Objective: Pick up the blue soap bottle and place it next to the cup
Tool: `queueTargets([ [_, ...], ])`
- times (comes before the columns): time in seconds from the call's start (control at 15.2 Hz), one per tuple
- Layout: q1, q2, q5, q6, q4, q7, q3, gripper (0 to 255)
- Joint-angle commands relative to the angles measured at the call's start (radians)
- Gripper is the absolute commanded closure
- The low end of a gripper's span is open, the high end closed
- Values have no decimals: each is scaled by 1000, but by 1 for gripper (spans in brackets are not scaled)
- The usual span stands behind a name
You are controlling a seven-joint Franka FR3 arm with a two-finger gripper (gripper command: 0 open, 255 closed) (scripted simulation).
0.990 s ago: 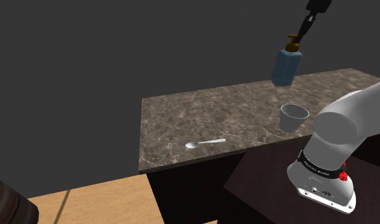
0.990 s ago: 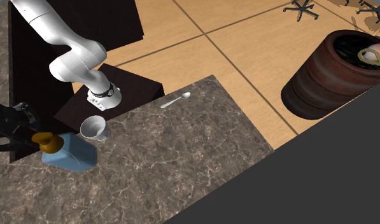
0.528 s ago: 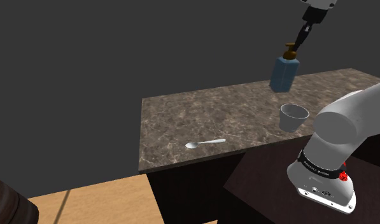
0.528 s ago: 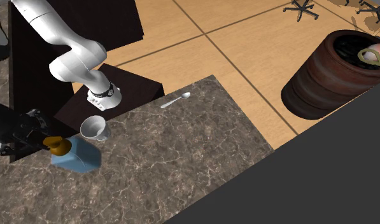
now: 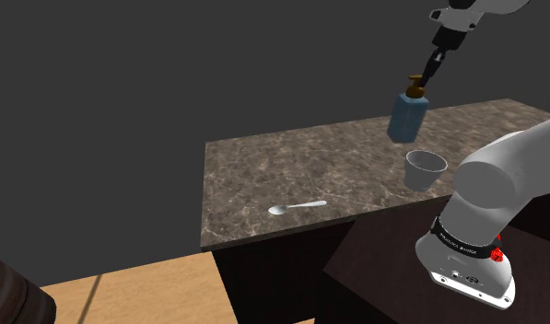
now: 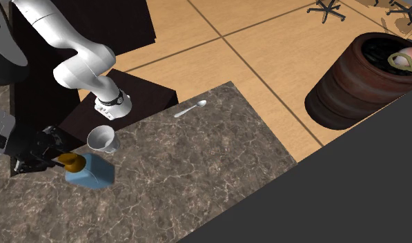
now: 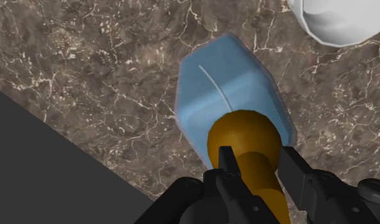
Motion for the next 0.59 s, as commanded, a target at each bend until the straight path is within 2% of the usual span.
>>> queueTargets([
  [0.0,-2,0,-4,26,-25,-4,-7,255],
  [0.53,-4,22,-13,137,-115,-19,-38,255],
])
